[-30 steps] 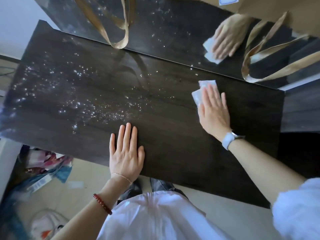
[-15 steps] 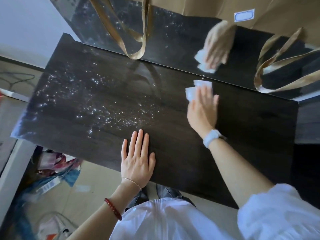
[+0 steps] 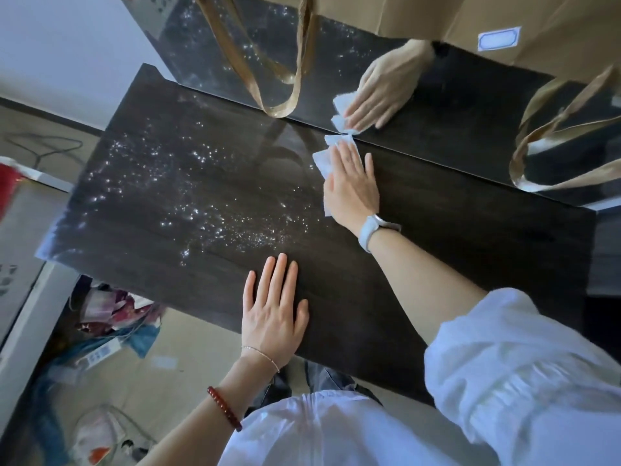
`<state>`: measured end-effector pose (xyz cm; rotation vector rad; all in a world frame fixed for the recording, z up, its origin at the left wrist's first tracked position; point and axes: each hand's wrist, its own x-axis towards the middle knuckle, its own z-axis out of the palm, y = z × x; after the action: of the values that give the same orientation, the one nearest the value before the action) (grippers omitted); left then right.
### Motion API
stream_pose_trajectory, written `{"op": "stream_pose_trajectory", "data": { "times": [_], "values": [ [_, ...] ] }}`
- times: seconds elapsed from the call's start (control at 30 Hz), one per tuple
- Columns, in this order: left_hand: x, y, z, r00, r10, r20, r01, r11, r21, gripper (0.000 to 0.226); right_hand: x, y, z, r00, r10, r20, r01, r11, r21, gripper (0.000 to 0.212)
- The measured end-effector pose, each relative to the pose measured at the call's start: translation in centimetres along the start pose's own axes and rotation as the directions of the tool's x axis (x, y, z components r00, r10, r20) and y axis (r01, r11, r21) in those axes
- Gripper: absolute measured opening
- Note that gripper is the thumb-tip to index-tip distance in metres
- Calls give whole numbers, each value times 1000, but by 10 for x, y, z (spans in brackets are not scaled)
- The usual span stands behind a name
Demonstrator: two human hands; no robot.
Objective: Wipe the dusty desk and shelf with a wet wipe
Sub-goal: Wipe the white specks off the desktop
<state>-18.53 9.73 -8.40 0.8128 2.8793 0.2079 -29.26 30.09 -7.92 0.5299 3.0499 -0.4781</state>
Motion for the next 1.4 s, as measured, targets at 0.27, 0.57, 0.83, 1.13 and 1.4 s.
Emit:
{"op": "stream_pose_trajectory", "data": {
  "times": [0.27,0.57,0.83,1.13,1.4],
  "values": [
    [1,1,-1,1000,-5,-6,5,1000,-20,54,-64,92,-32,914,394,-100,-394,919,14,62],
    [-2,-67,-32,968,-159,-196,112,967,-230,42,-84,-65,35,978,-210,-18,209,977,-52,59],
    [11,-201,-45,912,-371,-174,337,921,-198,55,-93,-35,27,996,57,-63,-68,980,-187,62],
    [9,-250,-37,982,-173,-82,167,983,-76,61,-99,-237,86,999,-33,-39,29,995,-92,62],
    [10,-256,-33,987,-119,-108,113,992,-62,58,-136,-139,57,932,342,-117,-355,926,-129,58]
  ]
}}
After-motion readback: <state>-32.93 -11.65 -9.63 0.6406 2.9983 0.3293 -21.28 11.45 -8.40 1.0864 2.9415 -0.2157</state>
